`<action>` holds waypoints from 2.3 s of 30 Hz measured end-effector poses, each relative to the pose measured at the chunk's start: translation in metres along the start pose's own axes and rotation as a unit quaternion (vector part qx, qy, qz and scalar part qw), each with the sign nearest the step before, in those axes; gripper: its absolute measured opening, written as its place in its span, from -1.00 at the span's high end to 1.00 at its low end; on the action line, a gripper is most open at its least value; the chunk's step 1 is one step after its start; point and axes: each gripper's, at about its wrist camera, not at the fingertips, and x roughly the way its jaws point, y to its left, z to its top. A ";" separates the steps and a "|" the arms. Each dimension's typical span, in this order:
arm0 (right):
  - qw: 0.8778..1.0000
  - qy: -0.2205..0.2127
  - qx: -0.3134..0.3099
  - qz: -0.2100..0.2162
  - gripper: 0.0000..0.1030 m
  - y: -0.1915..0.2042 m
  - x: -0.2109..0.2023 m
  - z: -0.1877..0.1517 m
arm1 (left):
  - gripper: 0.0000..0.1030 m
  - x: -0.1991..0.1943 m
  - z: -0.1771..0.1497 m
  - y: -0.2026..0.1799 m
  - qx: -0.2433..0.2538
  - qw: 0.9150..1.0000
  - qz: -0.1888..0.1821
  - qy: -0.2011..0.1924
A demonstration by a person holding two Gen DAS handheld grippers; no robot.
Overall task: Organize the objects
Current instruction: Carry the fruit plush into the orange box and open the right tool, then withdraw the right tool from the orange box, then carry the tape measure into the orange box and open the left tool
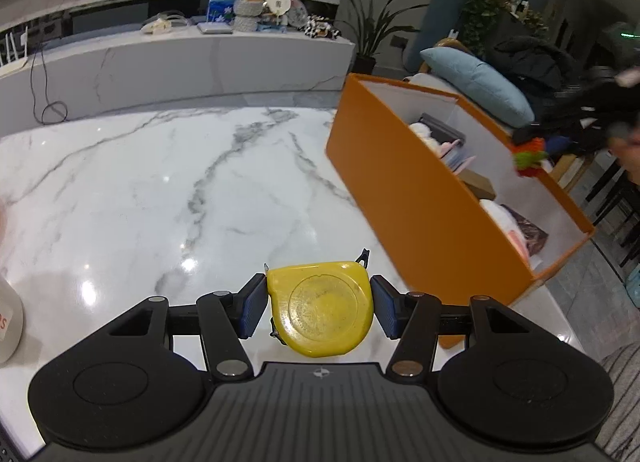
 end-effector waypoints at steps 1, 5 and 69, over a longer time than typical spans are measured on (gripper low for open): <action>1.000 -0.003 -0.004 -0.014 0.17 0.001 0.006 0.007 | -0.26 -0.001 0.000 -0.002 0.003 1.000 -0.001 -0.002; 0.994 -0.004 -0.092 -0.063 0.17 0.014 0.028 0.026 | -0.26 -0.002 -0.002 -0.004 0.009 1.000 -0.012 0.002; 0.975 -0.158 -0.071 0.137 -0.31 -0.002 -0.083 -0.168 | -0.26 0.010 0.113 -0.072 0.005 1.000 0.020 -0.014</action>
